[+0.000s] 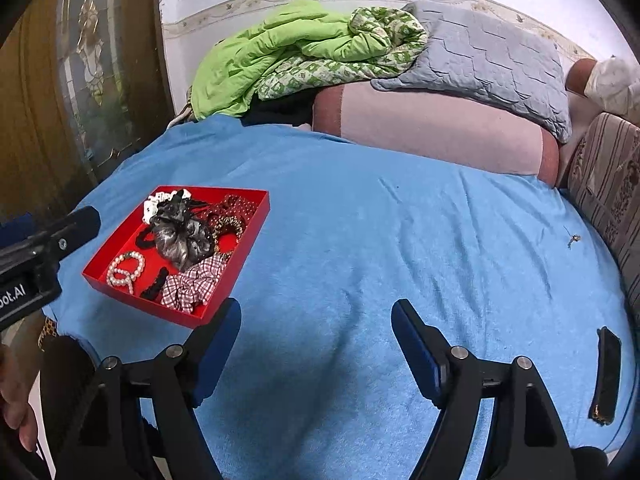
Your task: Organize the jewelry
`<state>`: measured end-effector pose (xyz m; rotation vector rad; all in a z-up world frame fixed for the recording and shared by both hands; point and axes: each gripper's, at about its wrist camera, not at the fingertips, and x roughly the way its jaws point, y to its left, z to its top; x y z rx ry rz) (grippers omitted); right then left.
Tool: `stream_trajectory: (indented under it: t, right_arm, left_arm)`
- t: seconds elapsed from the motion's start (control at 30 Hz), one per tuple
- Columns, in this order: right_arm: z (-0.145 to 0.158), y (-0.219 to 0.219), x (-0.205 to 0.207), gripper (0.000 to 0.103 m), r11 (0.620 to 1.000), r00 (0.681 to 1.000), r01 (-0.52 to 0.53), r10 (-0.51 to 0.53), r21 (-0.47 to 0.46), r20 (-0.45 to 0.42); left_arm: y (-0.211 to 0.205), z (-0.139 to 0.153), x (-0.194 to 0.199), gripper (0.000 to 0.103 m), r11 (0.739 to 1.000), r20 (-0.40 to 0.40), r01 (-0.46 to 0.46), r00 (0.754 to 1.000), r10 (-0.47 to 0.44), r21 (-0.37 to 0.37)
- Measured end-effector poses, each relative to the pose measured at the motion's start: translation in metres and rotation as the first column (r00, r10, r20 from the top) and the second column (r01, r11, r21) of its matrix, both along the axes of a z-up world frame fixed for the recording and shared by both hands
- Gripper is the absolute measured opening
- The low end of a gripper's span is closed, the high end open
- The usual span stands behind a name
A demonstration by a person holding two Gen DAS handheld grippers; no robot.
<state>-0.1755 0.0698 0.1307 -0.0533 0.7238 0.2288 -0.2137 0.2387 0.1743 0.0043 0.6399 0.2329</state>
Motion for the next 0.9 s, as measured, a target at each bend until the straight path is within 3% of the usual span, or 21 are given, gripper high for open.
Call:
stream_trajectory:
  t: [0.9]
  right_arm:
    - [-0.017,0.015,0.004,0.083,0.999,0.999,-0.005,0.003,-0.046,-0.049]
  left_arm:
    - [0.018,-0.031,0.005,0.103,0.999,-0.103,-0.003,0.995,-0.002,-0.047]
